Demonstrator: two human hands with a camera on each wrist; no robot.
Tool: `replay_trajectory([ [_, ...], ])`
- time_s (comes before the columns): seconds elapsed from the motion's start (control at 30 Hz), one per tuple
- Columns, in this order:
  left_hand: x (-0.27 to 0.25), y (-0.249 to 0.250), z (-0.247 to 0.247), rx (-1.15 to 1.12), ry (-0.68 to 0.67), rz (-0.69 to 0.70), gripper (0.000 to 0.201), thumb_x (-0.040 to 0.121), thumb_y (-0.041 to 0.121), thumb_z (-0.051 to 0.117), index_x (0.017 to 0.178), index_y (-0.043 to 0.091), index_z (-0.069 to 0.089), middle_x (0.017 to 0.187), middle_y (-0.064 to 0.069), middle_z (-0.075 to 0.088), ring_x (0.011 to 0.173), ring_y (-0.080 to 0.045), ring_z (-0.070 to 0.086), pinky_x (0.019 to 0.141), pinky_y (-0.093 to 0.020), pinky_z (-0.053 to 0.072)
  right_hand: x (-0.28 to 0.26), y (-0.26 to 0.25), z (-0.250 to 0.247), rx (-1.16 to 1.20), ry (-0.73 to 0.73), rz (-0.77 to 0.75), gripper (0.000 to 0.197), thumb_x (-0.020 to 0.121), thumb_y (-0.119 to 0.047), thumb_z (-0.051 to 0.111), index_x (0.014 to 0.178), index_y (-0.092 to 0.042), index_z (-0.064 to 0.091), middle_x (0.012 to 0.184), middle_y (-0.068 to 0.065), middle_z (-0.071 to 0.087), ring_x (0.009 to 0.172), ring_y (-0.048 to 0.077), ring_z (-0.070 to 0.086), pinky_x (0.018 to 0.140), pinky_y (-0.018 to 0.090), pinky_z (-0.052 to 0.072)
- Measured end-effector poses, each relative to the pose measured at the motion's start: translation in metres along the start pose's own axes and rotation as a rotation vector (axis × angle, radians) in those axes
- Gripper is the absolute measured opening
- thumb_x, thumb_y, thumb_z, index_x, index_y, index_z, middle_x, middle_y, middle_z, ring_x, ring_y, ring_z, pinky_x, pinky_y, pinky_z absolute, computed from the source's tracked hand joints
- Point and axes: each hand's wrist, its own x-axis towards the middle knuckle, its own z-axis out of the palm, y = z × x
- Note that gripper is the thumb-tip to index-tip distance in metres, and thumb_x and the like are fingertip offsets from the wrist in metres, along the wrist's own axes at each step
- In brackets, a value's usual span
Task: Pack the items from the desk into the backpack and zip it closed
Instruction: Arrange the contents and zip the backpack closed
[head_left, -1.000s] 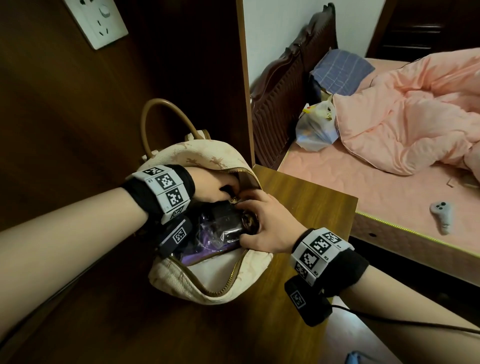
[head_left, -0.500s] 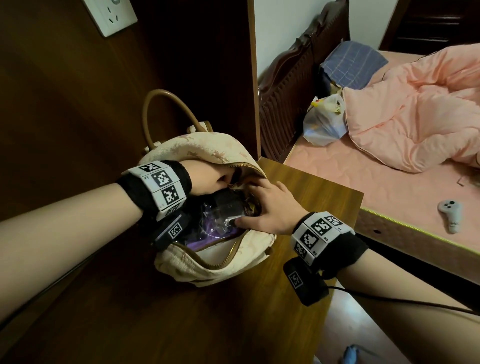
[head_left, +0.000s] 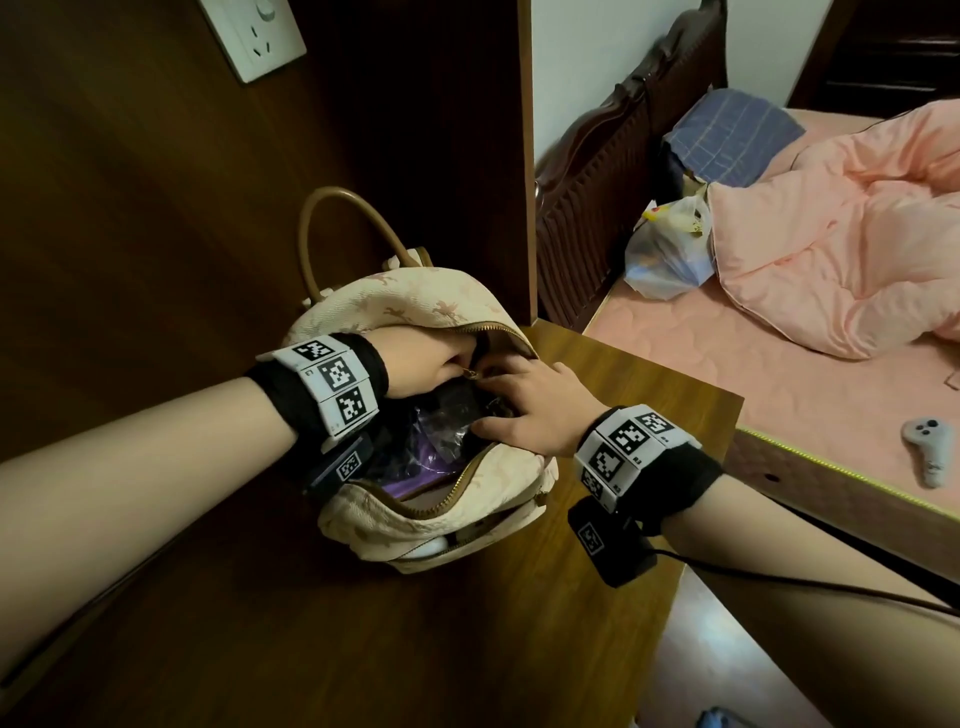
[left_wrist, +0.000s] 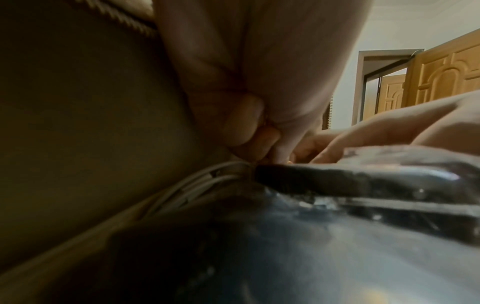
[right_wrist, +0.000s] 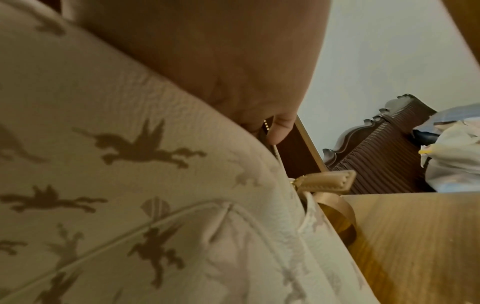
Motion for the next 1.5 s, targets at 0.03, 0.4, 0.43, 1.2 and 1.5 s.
replay_trajectory([
  [0.03,0.0,0.0,0.001,0.033,0.022,0.008,0.023,0.099,0.025,0.039,0.115,0.015,0.052,0.123,-0.005,0.055,0.112,-0.022,0.05,0.096,-0.029,0.033,0.0,0.0,0.0,0.006,-0.009,0.018,0.069,0.077,-0.066,0.037,0.136,-0.03,0.046,0.144,-0.006,0.036,0.13,0.018,0.036,0.094,0.037,0.029],
  [0.4,-0.025,-0.015,0.008,0.159,0.035,-0.067,0.037,0.098,0.02,0.041,0.134,0.016,0.045,0.135,-0.011,0.051,0.124,-0.031,0.048,0.104,-0.04,0.036,0.001,-0.005,-0.009,0.019,-0.031,0.098,0.065,0.084,-0.067,0.043,0.131,-0.023,0.052,0.143,-0.002,0.04,0.127,0.019,0.038,0.098,0.039,0.024],
  [0.43,-0.027,-0.016,0.008,0.163,0.047,-0.064,0.035,0.097,0.022,0.043,0.131,0.018,0.05,0.131,-0.009,0.054,0.12,-0.029,0.051,0.101,-0.037,0.039,0.0,-0.007,-0.01,0.024,-0.034,0.1,0.065,0.084,-0.066,0.044,0.132,-0.022,0.051,0.143,-0.001,0.039,0.127,0.02,0.038,0.099,0.039,0.024],
  [1.2,-0.049,-0.037,-0.008,-0.279,-0.105,-0.253,0.025,0.097,0.022,0.043,0.117,0.018,0.057,0.113,-0.002,0.066,0.098,-0.019,0.06,0.088,-0.03,0.046,0.01,-0.012,-0.017,0.122,-0.077,0.079,0.041,0.089,-0.038,0.05,0.122,-0.014,0.055,0.123,0.007,0.056,0.108,0.022,0.053,0.087,0.031,0.046],
  [1.5,-0.035,-0.037,-0.007,-0.599,-0.243,-0.32,0.03,0.096,0.024,0.045,0.113,0.008,0.064,0.118,-0.006,0.064,0.114,-0.022,0.054,0.103,-0.034,0.035,0.006,-0.011,-0.014,0.075,-0.08,0.051,0.046,0.089,-0.038,0.05,0.13,-0.017,0.049,0.135,0.003,0.048,0.117,0.023,0.05,0.092,0.032,0.046],
])
